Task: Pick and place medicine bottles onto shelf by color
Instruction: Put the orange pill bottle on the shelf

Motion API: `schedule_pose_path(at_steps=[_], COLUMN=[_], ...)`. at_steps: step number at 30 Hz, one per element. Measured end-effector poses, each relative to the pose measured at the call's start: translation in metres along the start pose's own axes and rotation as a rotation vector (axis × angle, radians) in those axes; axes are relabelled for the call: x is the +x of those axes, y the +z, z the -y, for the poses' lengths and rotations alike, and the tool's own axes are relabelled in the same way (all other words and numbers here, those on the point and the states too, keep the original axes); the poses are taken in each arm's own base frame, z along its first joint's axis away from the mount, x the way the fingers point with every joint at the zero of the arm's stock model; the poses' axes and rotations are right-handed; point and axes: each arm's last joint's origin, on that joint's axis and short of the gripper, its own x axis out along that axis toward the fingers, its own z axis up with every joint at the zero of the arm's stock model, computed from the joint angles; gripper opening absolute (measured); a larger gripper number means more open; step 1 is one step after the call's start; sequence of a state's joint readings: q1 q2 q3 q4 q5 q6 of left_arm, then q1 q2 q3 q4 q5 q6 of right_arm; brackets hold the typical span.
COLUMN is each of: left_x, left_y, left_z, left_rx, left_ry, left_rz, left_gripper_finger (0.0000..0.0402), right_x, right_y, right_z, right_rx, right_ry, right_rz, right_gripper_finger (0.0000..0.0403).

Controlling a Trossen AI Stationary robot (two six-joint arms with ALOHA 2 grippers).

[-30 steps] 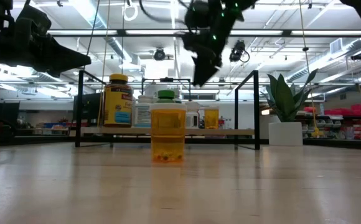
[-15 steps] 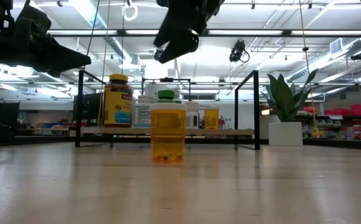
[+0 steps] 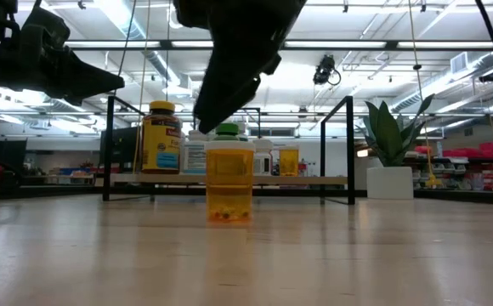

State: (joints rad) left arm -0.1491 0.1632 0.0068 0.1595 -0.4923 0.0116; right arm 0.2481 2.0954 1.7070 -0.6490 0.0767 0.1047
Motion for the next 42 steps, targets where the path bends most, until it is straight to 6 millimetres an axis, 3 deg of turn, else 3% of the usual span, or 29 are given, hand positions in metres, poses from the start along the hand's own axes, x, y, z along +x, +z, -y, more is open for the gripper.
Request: schedule_pose_path(at_steps=[19, 31, 42], left_x=[0.001, 0.001, 0.001], left_y=[-0.001, -0.002, -0.002], left_z=[0.0, 0.0, 0.0], left_rx=[0.007, 0.009, 0.009], left_ry=[0.0, 0.0, 0.0], left_rz=[-0.013, -0.016, -0.017], left_gripper_finger=[0.0059, 0.0057, 0.0063], right_x=[0.038, 0.051, 0.038], right_y=[-0.013, -0.022, -0.019], right_z=[-0.009, -0.003, 0.02], right_rx=[-0.087, -0.085, -0.044], right_ry=[0.068, 0.015, -0.049], right_rz=[-0.088, -0.158, -0.174], right_gripper_finger=[0.0352, 0.0268, 0.0218])
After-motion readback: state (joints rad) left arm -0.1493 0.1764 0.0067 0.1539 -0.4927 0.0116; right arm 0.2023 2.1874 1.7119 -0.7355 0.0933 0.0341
